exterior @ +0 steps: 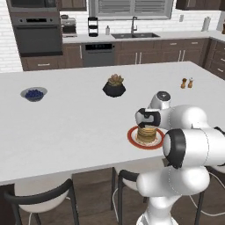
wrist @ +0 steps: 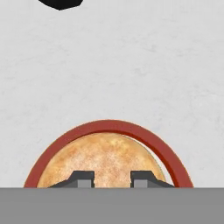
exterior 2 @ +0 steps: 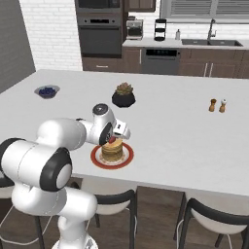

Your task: Take the strawberry from the fridge and place it on top of the pancake, located on the dining counter.

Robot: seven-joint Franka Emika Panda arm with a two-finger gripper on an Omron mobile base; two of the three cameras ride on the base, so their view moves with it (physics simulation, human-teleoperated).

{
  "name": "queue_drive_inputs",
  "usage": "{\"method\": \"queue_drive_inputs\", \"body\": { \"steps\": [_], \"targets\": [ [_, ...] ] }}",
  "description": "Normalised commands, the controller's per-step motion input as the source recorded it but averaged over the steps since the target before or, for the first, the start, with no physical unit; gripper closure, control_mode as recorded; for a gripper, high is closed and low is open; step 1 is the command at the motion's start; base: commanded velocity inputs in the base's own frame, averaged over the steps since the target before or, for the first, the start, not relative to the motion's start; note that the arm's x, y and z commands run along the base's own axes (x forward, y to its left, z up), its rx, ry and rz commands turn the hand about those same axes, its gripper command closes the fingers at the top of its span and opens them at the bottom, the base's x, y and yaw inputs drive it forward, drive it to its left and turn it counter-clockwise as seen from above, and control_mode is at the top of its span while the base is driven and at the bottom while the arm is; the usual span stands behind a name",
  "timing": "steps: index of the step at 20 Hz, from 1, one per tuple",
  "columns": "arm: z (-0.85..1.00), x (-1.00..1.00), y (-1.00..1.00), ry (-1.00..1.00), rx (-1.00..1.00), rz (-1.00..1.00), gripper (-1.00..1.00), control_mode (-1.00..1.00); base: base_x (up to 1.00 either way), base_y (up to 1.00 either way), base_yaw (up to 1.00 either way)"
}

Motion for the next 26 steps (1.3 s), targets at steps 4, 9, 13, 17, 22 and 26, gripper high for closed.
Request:
{"method": "queue_drive_inputs", "body": {
  "steps": [4,9,13,17,22,26],
  "targets": [
    [-0.01,0.03,0.02,-0.02,0.00,0.00,1.00,-1.00,0.00,0.00,0.00],
    [0.00,0.00,0.05,0.00,0.00,0.00,1.00,-1.00,0.00,0.00,0.00],
    [0.00,0.00,0.10,0.00,0.00,0.00,1.00,-1.00,0.00,0.00,0.00],
    [0.00,0.00,0.02,0.00,0.00,0.00,1.00,-1.00,0.00,0.00,0.00],
    [0.00,0.00,0.00,-0.01,0.00,0.00,-1.00,-1.00,0.00,0.00,0.00],
    [0.00,0.00,0.00,-0.02,0.00,0.00,-1.00,-1.00,0.00,0.00,0.00]
  ]
}}
